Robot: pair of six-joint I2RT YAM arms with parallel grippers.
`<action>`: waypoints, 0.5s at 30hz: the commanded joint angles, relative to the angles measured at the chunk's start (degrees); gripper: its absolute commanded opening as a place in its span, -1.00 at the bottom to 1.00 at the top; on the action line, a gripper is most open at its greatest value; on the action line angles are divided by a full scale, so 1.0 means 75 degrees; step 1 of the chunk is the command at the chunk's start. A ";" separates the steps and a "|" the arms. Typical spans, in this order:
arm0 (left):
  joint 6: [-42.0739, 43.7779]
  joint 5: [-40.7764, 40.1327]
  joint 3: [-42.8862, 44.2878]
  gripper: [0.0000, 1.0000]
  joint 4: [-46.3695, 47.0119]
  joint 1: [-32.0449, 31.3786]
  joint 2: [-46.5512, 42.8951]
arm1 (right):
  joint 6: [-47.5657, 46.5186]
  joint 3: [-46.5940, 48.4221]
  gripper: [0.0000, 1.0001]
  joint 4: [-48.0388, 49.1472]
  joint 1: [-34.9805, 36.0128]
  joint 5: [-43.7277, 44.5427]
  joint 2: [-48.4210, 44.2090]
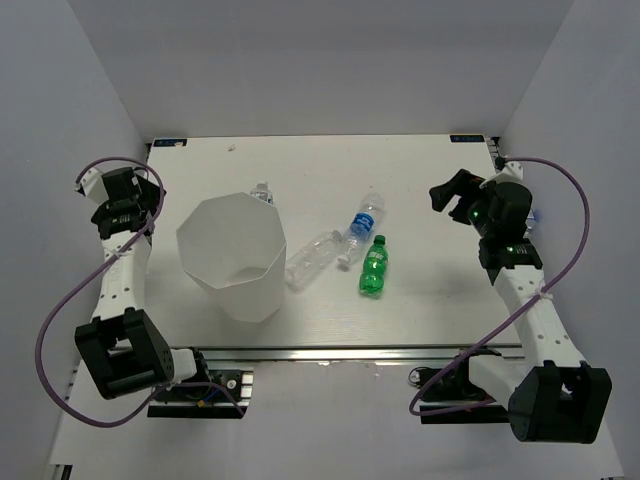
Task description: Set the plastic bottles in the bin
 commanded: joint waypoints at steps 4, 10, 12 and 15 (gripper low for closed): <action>-0.0029 0.0302 -0.0370 0.96 0.0416 -0.0025 -0.0254 | 0.0942 -0.0100 0.79 0.0093 -0.0003 -0.1344 0.0436; 0.0088 0.0537 -0.0652 0.96 0.0721 -0.0025 -0.0055 | 0.0628 0.0297 0.79 -0.1007 0.1529 -0.0431 0.1503; 0.0158 0.0525 -0.0699 0.96 0.0768 -0.0013 -0.0019 | 0.0849 0.0287 0.79 -0.1231 0.2079 -0.0098 0.1739; 0.0182 0.0385 -0.0804 0.96 0.0792 -0.0013 -0.0007 | 0.1352 0.0181 0.79 -0.1360 0.2584 0.0651 0.2091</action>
